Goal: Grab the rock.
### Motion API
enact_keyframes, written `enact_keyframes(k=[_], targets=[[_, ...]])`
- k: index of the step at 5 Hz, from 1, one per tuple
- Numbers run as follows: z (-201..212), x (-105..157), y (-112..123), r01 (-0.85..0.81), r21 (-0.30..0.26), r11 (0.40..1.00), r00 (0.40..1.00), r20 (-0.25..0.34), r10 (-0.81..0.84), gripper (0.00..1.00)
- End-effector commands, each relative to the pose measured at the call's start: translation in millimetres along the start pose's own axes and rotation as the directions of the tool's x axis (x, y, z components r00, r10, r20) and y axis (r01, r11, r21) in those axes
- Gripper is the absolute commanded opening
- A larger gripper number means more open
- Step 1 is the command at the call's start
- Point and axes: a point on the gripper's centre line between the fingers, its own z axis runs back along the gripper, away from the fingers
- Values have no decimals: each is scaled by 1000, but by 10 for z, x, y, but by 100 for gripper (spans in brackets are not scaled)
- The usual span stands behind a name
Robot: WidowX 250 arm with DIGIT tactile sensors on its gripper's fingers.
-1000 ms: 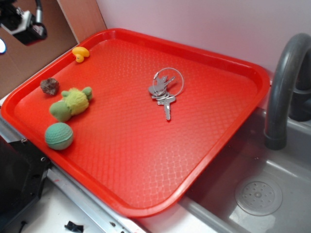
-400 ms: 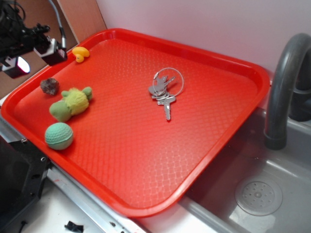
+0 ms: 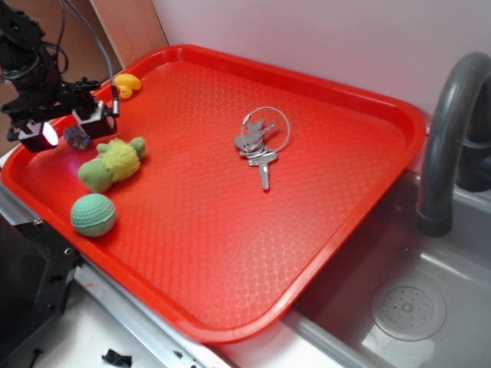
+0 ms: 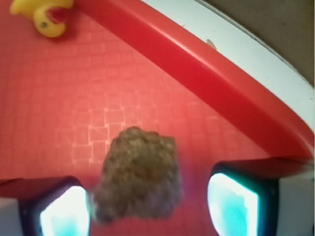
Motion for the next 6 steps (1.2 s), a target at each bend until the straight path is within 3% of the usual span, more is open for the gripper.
enact_keyframes(k=[1,3,4,6], targets=[[17,43,-3,15,2,1000,1000,22,-15,0],[186,14,-100,71,11,997,997,27,-71,0],[564,-56,-361,217,-71,974,976,-3,-218,0],[1454,-478,-893,345,-152,926,933,-50,-356,0]])
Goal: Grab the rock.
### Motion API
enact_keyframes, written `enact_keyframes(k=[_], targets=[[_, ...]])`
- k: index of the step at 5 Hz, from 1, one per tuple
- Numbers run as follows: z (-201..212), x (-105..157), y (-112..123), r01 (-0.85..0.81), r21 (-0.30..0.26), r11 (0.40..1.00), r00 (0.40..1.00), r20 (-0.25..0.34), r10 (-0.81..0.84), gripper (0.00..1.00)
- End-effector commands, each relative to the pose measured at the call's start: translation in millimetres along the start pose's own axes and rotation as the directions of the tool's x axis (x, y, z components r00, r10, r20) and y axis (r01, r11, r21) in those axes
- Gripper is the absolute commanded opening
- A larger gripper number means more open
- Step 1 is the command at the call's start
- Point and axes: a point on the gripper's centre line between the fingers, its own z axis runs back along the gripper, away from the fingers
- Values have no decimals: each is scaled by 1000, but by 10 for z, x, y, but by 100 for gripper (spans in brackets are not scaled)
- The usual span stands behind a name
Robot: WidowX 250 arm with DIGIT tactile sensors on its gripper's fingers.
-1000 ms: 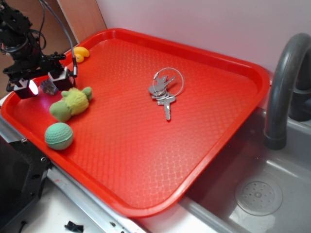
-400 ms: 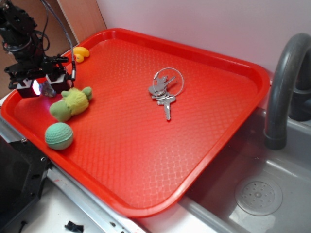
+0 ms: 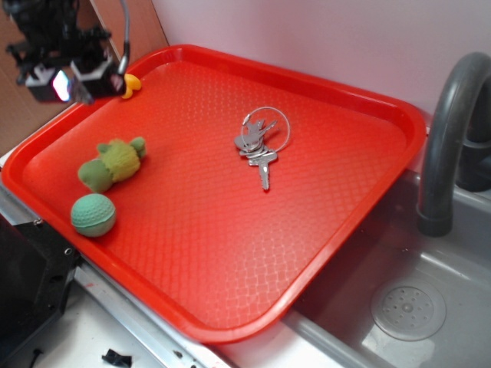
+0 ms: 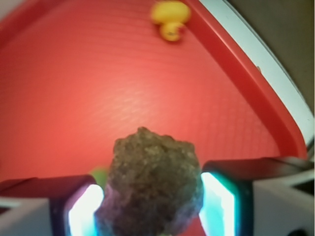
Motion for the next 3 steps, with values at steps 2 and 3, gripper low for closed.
enact_keyframes(k=[2,3], targets=[[1163,-650,-681,242,-170,955,970,77,-232,0],[995,-602,-642,210,-88,974,977,61,-205,0]])
